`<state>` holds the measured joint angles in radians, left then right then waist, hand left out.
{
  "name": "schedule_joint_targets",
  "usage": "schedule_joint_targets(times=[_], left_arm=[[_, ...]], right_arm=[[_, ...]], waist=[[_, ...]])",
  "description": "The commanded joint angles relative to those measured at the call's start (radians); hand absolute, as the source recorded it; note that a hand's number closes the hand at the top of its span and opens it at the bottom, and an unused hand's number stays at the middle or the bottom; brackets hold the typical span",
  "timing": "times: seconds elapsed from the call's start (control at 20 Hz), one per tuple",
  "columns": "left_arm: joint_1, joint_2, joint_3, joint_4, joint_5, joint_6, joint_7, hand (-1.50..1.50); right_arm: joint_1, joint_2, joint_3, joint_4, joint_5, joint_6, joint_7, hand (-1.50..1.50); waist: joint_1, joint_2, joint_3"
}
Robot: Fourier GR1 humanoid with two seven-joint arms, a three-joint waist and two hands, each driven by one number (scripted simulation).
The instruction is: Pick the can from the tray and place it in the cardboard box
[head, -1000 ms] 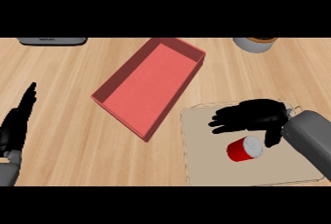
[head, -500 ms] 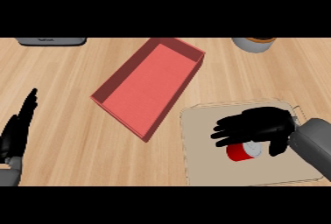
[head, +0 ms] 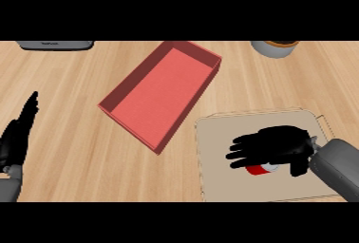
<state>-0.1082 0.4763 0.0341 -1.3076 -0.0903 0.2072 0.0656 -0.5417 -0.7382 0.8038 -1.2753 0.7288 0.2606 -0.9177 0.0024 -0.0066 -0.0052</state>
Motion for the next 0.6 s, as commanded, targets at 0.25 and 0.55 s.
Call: schedule_joint_targets(times=[0.25,0.55], left_arm=[[0.022,0.022,0.047,-0.007,-0.003,-0.045,-0.015,0.00],[-0.045,-0.016,0.028,0.005,-0.015,-0.043,0.033,0.00]], right_arm=[[0.074,0.182,-0.076,0.018,0.044,-0.092,0.052,1.50],[0.024,0.197,-0.263,0.187,0.010,-0.115,0.161,1.50]], waist=[[0.003,0.006,0.005],[0.001,0.011,0.006]])
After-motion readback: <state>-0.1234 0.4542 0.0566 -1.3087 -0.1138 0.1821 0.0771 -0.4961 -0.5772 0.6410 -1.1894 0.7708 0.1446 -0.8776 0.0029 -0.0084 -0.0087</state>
